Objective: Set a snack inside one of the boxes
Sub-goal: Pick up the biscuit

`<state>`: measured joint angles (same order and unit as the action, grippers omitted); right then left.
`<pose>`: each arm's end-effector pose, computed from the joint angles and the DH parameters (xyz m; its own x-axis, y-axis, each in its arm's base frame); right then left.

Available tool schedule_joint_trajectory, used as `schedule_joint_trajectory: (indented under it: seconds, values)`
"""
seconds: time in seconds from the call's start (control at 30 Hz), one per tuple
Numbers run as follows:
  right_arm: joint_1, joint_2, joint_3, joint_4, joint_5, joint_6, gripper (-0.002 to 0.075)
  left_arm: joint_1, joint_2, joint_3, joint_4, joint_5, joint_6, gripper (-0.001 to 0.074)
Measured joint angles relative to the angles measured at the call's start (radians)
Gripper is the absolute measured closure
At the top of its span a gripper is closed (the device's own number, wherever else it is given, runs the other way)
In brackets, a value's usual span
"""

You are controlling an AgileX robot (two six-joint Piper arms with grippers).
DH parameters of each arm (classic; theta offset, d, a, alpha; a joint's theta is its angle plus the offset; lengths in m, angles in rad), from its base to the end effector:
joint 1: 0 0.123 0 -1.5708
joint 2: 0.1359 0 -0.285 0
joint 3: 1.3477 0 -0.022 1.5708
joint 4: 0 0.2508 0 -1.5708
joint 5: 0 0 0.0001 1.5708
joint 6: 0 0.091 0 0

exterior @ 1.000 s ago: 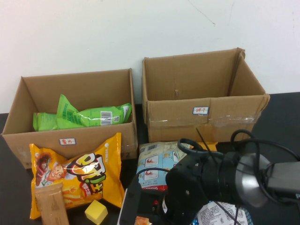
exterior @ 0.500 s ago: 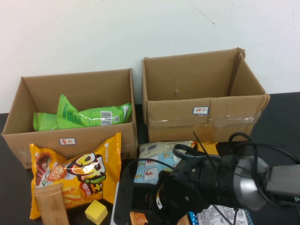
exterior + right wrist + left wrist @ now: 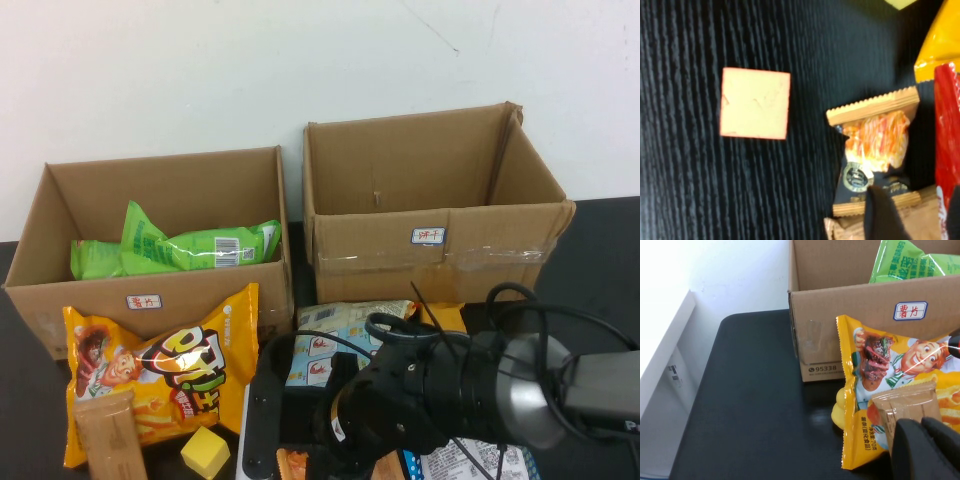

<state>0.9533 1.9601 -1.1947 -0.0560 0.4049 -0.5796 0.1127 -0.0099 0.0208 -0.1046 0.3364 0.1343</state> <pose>0.2301 0.3206 0.1490 0.0646 -0.9279 -0.3672 -0.9550 0.0493 -0.2925 0.0536 0.0029 0.1765 -0.2566 0.0067 -0.9665 -0.0702 0.9972 0.0255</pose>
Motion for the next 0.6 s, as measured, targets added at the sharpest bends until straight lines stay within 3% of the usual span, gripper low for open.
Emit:
schedule_joint_trajectory:
  seconds: [0.1, 0.27, 0.33, 0.6]
  values:
    - [0.0, 0.019, 0.0, -0.006, -0.019, 0.0, 0.0404, 0.0, 0.0, 0.0, 0.0, 0.0, 0.0, 0.0738]
    - [0.0, 0.074, 0.0, -0.006, -0.027, 0.007, 0.0137, 0.0, 0.0, 0.0, 0.0, 0.0, 0.0, 0.0738]
    - [0.0, 0.095, 0.0, -0.006, -0.027, 0.007, 0.0078, 0.0, 0.0, 0.0, 0.0, 0.0, 0.0, 0.0738]
    - [0.0, 0.179, -0.038, -0.006, -0.074, 0.007, 0.0043, 0.0, 0.0, 0.0, 0.0, 0.0, 0.0, 0.0738]
